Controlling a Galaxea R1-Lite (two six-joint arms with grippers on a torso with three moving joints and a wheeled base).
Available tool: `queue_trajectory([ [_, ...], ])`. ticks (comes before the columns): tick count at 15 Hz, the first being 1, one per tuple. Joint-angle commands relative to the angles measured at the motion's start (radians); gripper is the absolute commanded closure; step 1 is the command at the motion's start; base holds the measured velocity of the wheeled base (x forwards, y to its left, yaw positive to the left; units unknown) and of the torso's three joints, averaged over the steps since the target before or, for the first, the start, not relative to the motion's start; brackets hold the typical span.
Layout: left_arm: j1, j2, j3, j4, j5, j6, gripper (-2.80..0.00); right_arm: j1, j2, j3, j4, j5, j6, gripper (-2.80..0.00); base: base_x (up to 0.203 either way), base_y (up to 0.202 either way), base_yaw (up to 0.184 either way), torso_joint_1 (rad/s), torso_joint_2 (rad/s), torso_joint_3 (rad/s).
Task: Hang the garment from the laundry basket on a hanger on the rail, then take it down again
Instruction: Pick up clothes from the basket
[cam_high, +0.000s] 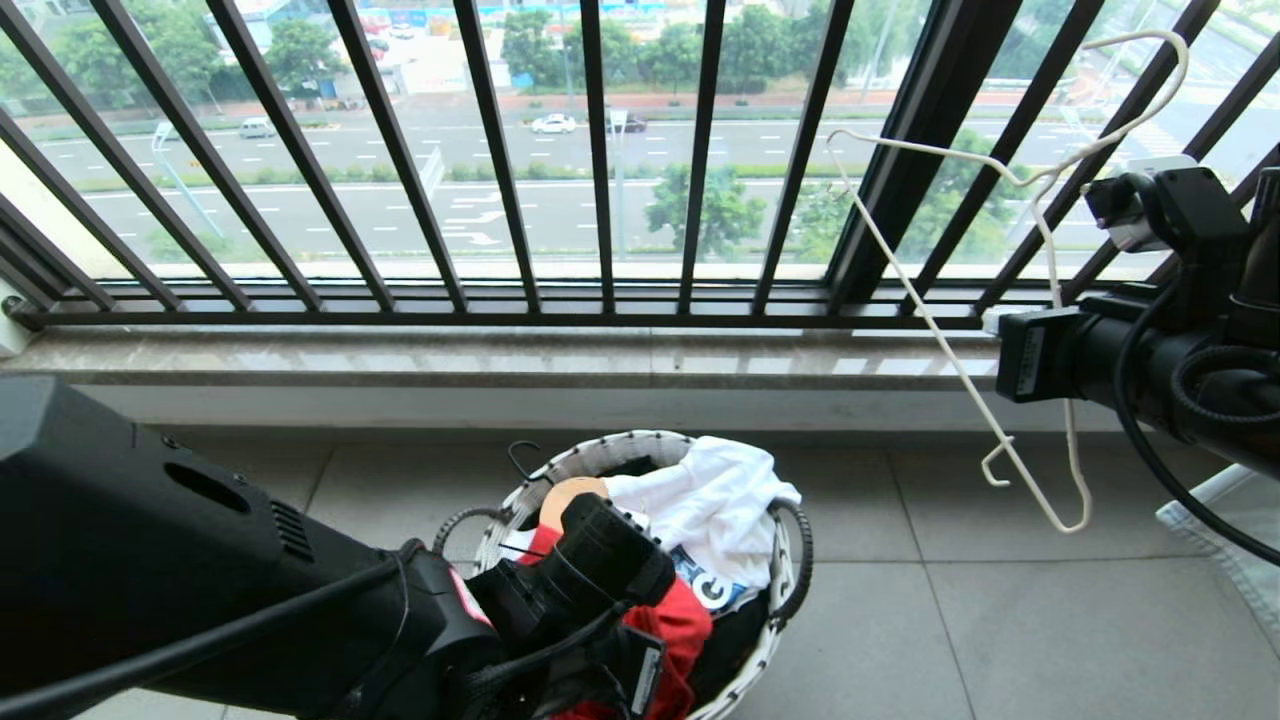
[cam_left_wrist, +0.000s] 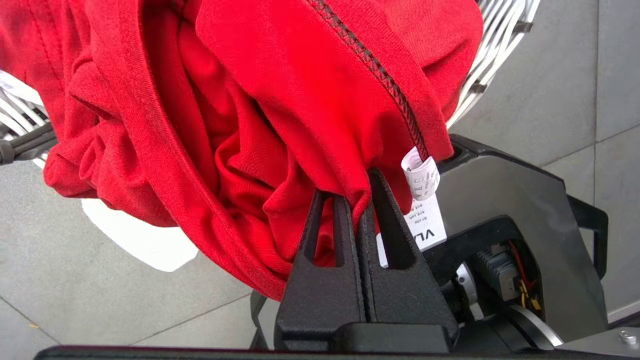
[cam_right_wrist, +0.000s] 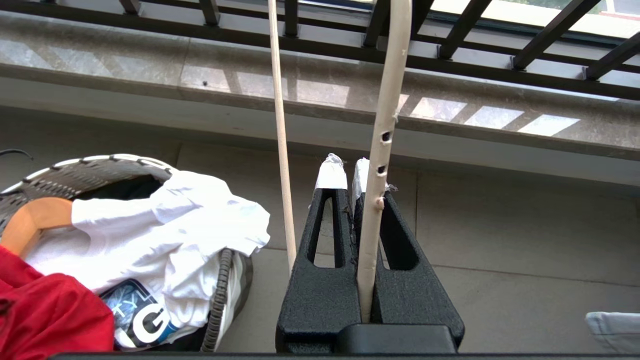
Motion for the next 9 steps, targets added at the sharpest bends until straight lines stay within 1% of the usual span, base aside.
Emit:
queue_trajectory([
  [1,-0.017,0.058,0.010,0.005,0.002,0.001,0.00,-0.001,-0.001,-0.001,-0.003,-0.002,-0.001,0.00,0.000,0.000,0.000,0.000,0.00,0.000],
  [4,-0.019,0.065,0.014,0.006,0.002,0.007,0.00,0.001,-0.001,-0.001,-0.002,-0.002,-0.001,0.00,0.000,0.000,0.000,0.000,0.00,0.000],
  [5,-0.019,0.060,0.013,0.006,0.002,0.006,-1.93,0.001,-0.001,-0.001,-0.001,-0.002,-0.001,0.00,0.000,0.000,0.000,0.000,0.00,0.000],
  [6,-0.018,0.053,0.013,0.007,0.002,0.007,-2.80,-0.001,-0.001,-0.001,-0.001,-0.002,-0.001,0.00,0.000,0.000,0.000,0.000,0.00,0.000],
  [9,-0.017,-0.015,0.013,0.013,0.002,0.030,-2.80,0.001,-0.001,0.001,-0.001,-0.002,-0.001,0.00,0.000,0.000,0.000,0.000,0.00,0.000],
])
